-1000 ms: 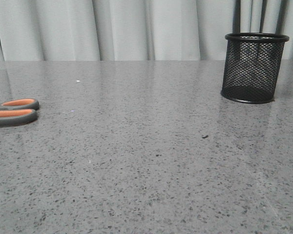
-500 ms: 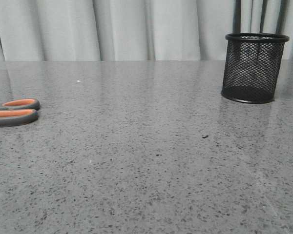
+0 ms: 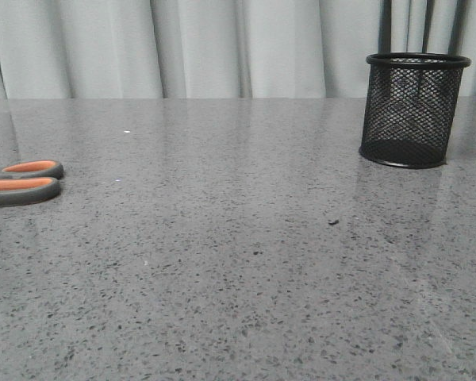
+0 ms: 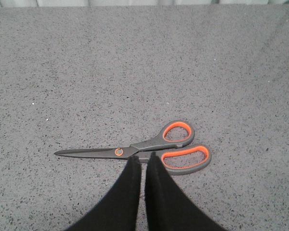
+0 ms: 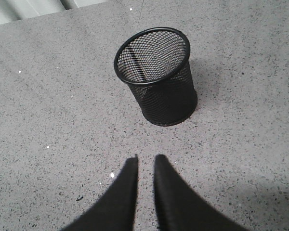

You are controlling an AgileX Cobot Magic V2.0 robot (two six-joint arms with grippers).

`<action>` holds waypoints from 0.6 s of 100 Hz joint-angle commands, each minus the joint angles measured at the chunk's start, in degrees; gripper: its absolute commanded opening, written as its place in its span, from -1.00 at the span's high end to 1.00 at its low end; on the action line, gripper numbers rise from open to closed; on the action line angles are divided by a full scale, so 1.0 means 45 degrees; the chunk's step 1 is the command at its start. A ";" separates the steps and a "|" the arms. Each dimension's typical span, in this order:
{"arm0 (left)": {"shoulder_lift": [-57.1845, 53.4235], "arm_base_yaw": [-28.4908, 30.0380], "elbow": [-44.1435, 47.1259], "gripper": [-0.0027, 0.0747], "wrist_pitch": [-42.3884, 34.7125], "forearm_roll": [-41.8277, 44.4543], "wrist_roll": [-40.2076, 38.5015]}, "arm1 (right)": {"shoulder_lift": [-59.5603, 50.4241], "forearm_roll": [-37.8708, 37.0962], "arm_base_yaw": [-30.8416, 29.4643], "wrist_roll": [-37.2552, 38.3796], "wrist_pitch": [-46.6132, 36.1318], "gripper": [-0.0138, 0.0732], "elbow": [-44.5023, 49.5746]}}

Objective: Put scissors into bucket

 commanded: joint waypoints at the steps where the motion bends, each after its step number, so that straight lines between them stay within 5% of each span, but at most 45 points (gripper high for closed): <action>1: 0.0134 -0.0111 -0.0476 0.67 -0.0692 -0.0592 0.0425 | 0.0116 0.0074 -0.0090 -0.0089 -0.0705 0.02 -0.0479; 9: 0.0134 -0.0111 -0.0476 0.37 -0.0861 -0.0704 0.0473 | 0.0127 0.0099 -0.0090 -0.0089 -0.0762 -0.31 -0.0479; 18: 0.0162 -0.0111 -0.0476 0.13 -0.1023 -0.0938 0.0473 | 0.0127 0.0099 -0.0090 -0.0089 -0.0794 -0.36 -0.0479; 60: 0.3951 -0.0111 -0.3463 0.12 0.1868 -0.1164 0.3943 | 0.0127 0.0099 -0.0090 -0.0303 -0.0697 -0.36 -0.0479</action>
